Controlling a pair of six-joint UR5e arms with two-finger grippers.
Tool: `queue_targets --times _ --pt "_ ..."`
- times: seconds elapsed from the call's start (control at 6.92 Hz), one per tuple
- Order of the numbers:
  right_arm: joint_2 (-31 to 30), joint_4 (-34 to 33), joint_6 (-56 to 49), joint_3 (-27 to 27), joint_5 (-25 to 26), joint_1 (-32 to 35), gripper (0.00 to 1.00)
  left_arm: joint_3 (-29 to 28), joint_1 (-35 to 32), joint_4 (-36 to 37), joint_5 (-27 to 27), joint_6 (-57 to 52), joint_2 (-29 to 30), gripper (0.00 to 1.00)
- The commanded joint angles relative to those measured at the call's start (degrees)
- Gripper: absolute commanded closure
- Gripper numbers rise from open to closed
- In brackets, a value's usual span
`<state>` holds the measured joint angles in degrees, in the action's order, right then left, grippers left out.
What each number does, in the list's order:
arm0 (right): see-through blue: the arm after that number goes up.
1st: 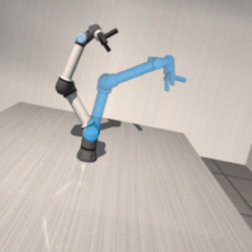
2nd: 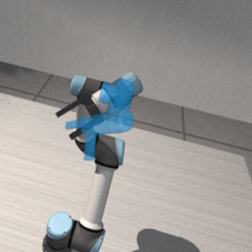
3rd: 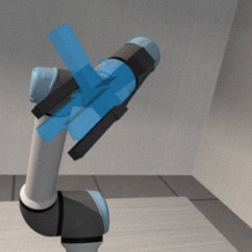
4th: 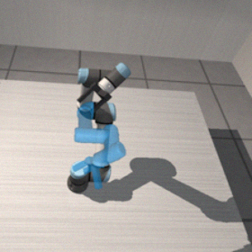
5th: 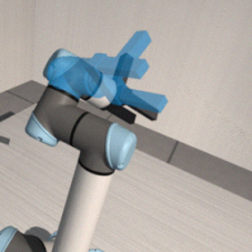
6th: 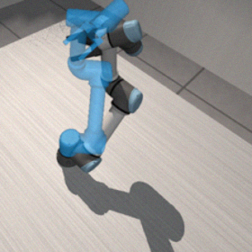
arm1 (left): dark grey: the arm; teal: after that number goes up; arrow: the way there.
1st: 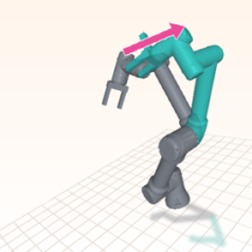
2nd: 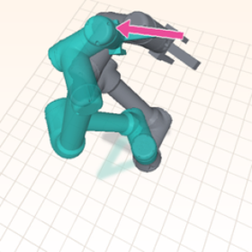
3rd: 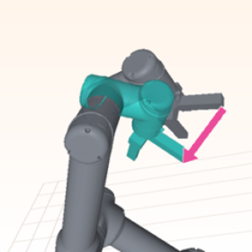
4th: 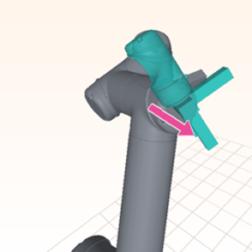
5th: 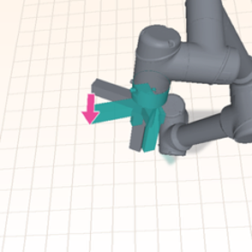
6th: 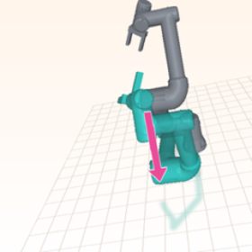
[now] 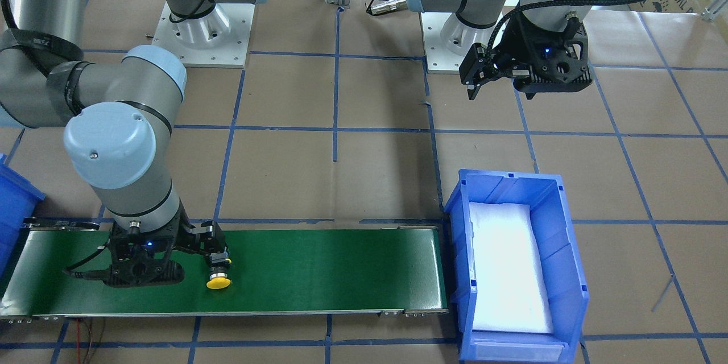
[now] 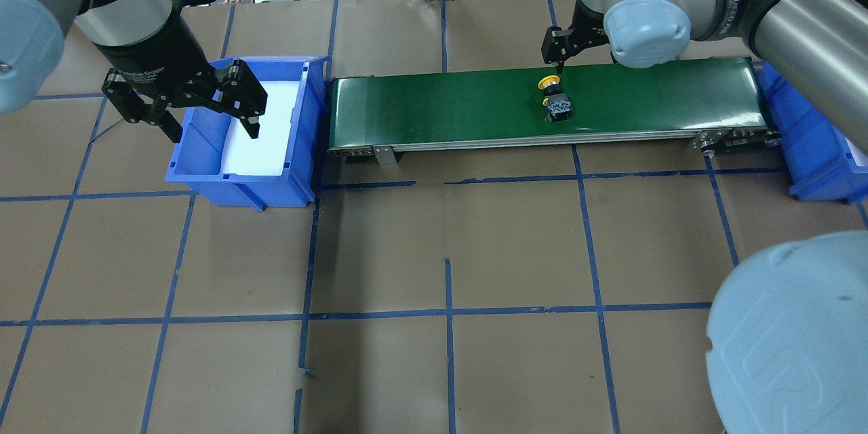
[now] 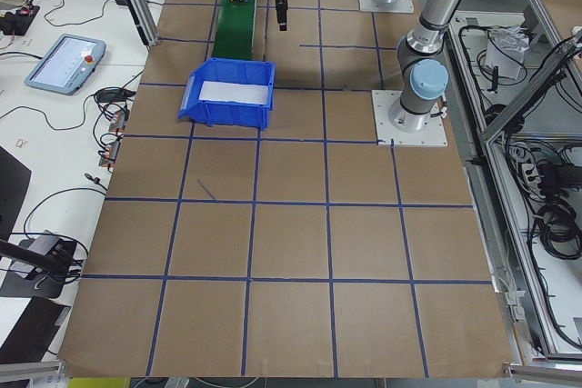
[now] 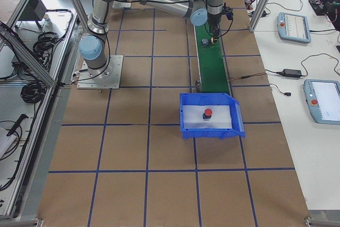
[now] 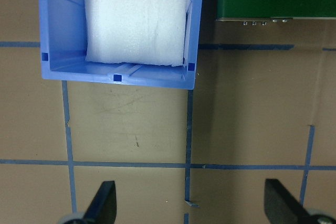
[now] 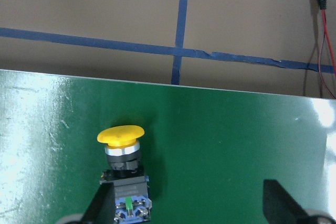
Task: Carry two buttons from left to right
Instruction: 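Grasp the yellow button with the right gripper and lift it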
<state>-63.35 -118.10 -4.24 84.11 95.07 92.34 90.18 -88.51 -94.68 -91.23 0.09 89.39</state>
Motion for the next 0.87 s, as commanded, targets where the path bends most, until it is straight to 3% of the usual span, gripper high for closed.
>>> queue_targets --times 0.0,0.72 --pt "1.74 -0.28 0.64 0.17 -0.5 0.65 0.02 0.0 0.0 0.02 0.0 0.0 0.0 0.0" --pt "3.85 -2.13 0.2 2.63 -3.49 -0.31 0.03 0.0 0.0 0.02 0.0 0.0 0.0 0.0"
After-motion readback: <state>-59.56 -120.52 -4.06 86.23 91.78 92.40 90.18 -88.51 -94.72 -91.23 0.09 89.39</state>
